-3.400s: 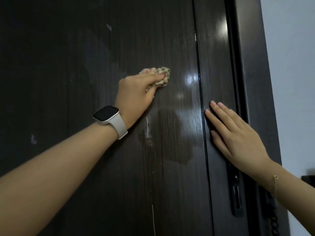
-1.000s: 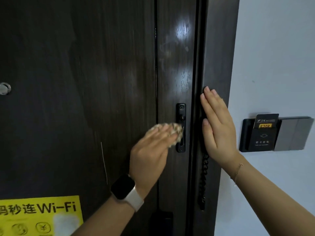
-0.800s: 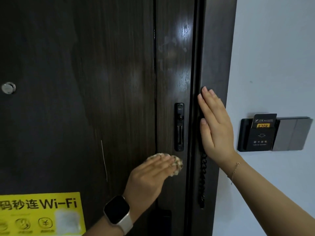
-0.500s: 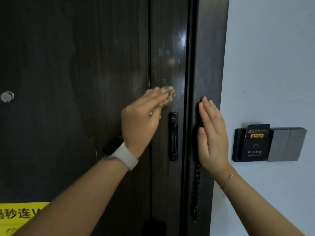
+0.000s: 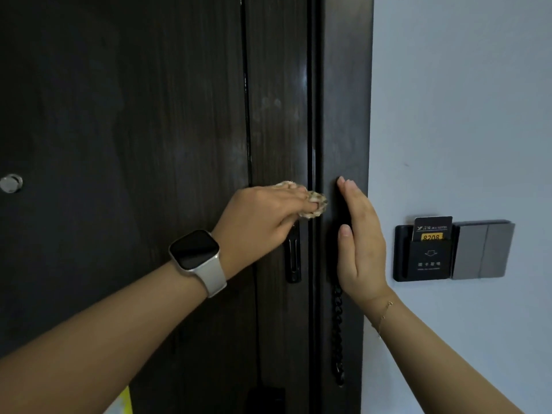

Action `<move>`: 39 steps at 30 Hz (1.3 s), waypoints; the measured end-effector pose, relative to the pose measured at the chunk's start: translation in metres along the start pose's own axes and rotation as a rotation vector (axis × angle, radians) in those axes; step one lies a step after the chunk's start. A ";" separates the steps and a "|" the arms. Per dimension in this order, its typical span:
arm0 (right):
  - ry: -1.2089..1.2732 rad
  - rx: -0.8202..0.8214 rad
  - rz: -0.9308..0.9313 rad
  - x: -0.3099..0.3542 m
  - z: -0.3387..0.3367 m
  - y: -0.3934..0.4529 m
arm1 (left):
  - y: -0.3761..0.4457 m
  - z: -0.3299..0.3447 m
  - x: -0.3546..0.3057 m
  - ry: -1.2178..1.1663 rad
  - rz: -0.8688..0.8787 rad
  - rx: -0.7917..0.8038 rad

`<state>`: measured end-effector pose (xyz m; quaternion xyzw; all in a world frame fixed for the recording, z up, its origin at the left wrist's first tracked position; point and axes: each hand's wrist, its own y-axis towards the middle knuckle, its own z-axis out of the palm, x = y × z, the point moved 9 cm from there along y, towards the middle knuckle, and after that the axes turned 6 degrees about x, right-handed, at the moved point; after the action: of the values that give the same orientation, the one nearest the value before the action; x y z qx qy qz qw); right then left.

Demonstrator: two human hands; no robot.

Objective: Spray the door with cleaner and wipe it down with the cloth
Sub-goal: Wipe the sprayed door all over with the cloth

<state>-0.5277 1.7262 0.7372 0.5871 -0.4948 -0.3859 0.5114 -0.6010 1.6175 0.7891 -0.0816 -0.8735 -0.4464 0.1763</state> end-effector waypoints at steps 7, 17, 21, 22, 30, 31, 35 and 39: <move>-0.232 0.095 -0.023 0.011 0.011 0.003 | -0.053 -0.052 0.054 0.038 -0.184 -0.235; -0.404 0.268 -0.314 0.112 0.114 0.075 | -0.077 -0.131 0.141 0.104 -0.304 -0.398; -0.459 0.254 -0.333 0.127 0.141 0.089 | -0.056 -0.197 0.197 0.152 -0.315 -0.498; -0.461 0.245 -0.342 0.131 0.146 0.090 | -0.052 -0.208 0.205 0.154 -0.318 -0.515; -0.524 0.259 -0.376 0.124 0.168 0.079 | -0.149 -0.130 0.156 0.301 0.100 -0.208; -0.535 0.258 -0.377 0.122 0.168 0.079 | -0.165 -0.117 0.147 0.310 0.176 -0.142; -0.561 0.250 -0.384 0.121 0.171 0.078 | -0.159 -0.123 0.146 0.357 0.373 -0.012; -0.575 0.237 -0.388 0.121 0.170 0.078 | -0.072 -0.215 0.218 0.296 0.087 -0.312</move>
<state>-0.6796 1.5721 0.7894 0.5929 -0.5388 -0.5650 0.1973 -0.7732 1.3978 0.9338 -0.0793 -0.7541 -0.5752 0.3070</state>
